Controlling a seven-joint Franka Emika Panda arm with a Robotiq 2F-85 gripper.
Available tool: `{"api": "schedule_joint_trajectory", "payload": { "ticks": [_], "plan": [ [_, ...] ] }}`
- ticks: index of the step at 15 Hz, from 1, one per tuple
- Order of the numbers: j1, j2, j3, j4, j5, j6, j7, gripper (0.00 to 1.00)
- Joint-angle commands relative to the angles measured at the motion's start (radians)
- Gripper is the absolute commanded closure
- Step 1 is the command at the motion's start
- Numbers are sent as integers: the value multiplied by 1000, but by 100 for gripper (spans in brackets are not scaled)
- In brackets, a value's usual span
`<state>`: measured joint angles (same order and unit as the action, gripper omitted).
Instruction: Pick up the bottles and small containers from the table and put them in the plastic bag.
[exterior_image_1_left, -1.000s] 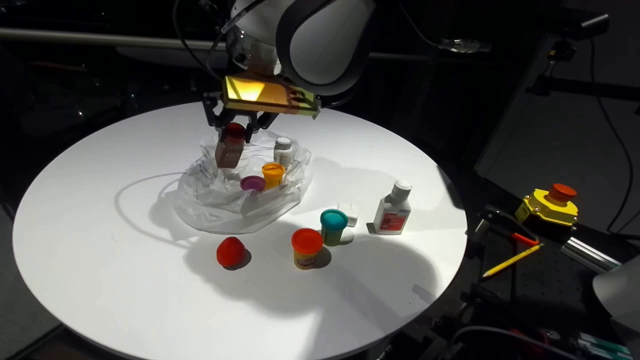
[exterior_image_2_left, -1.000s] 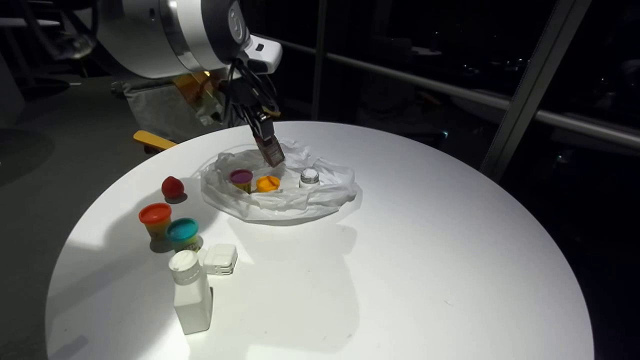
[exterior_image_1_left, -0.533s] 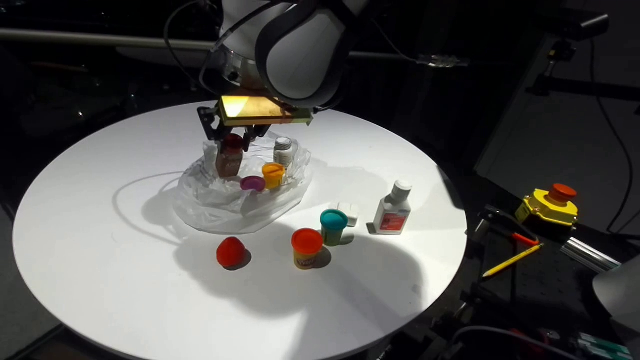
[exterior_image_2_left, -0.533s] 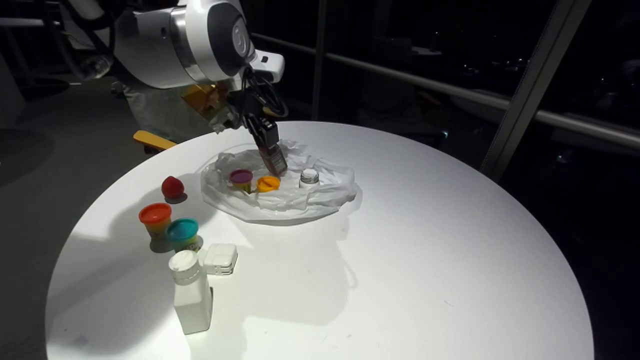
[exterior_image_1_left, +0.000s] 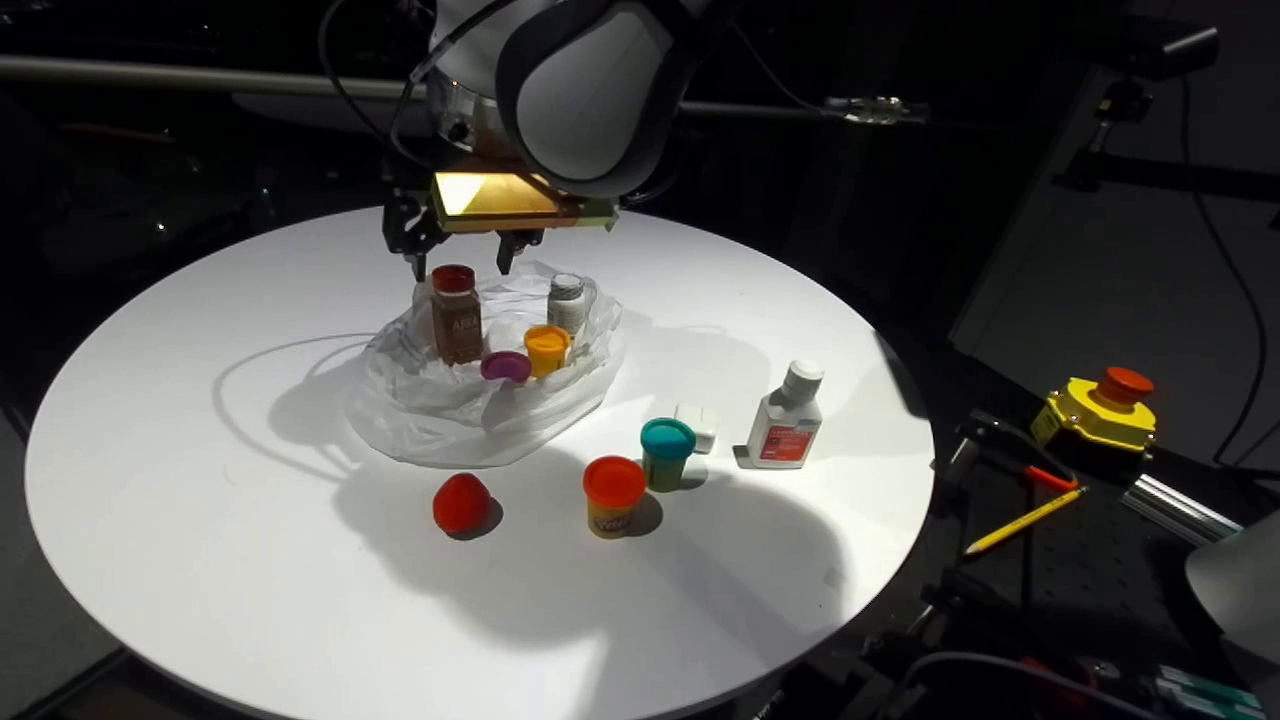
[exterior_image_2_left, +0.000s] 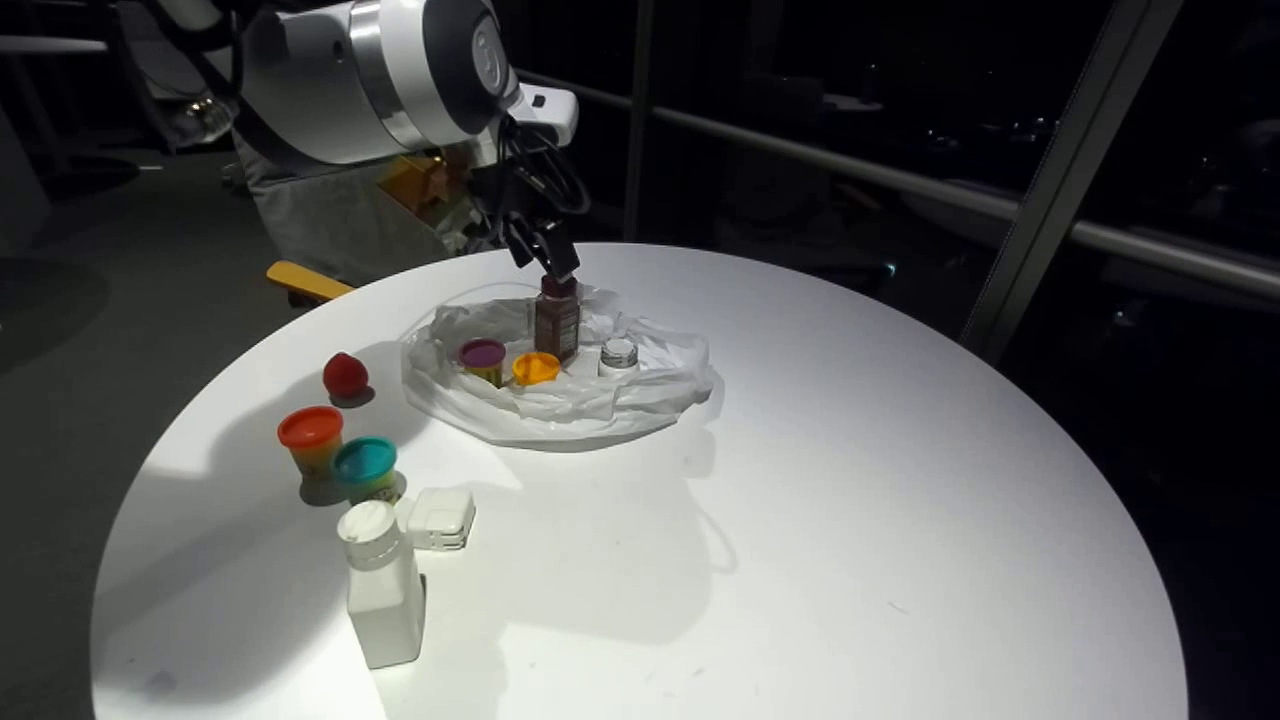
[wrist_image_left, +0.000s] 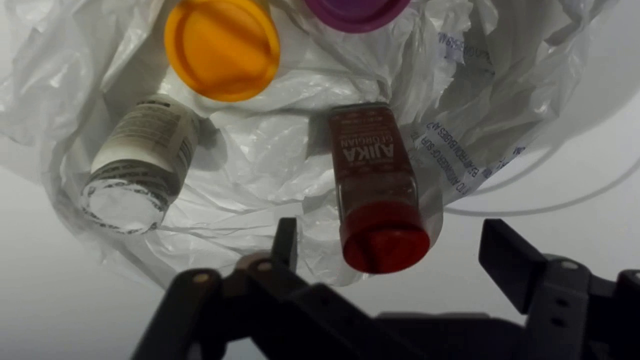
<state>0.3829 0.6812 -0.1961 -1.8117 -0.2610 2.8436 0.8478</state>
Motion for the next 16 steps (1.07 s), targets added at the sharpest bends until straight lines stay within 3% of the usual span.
{"api": "schedule_joint_trajectory", "payload": {
  "ticks": [1, 5, 9, 12, 16],
  "plan": [
    [27, -17, -36, 1, 25, 18, 0, 0],
    [65, -92, -78, -79, 22, -7, 43, 0],
    [196, -246, -189, -236, -51, -93, 194, 0],
    [195, -386, -136, -348, -121, -278, 242, 0],
    [76, -536, 4, -454, -131, -504, 233, 0]
  ]
}}
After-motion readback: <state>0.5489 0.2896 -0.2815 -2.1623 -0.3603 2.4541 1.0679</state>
